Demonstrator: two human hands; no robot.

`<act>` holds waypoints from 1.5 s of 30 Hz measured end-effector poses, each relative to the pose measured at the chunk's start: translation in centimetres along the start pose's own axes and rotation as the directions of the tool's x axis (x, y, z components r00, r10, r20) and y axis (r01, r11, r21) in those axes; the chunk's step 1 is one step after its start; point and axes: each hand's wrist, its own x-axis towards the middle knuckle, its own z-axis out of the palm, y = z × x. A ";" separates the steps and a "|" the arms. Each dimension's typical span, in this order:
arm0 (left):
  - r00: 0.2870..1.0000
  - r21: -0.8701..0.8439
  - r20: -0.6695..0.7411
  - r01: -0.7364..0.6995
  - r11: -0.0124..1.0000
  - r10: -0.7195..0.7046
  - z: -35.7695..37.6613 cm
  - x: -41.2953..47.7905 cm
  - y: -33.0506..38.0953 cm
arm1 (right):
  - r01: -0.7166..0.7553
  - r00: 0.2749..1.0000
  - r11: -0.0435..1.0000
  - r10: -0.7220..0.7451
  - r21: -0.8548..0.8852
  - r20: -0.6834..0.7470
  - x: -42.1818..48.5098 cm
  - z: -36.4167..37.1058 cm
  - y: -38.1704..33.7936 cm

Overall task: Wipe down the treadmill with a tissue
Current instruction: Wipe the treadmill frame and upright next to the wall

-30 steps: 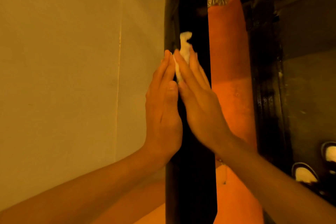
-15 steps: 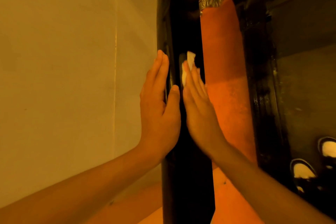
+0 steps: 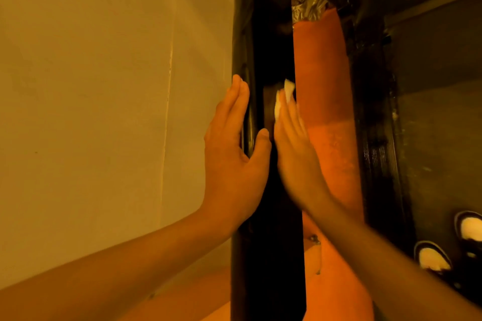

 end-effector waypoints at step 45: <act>0.999 0.068 0.011 -0.046 0.997 0.045 0.0 0.3 -0.1 | -0.063 0.998 0.996 0.065 -0.067 0.013 6.8 -0.4 1.8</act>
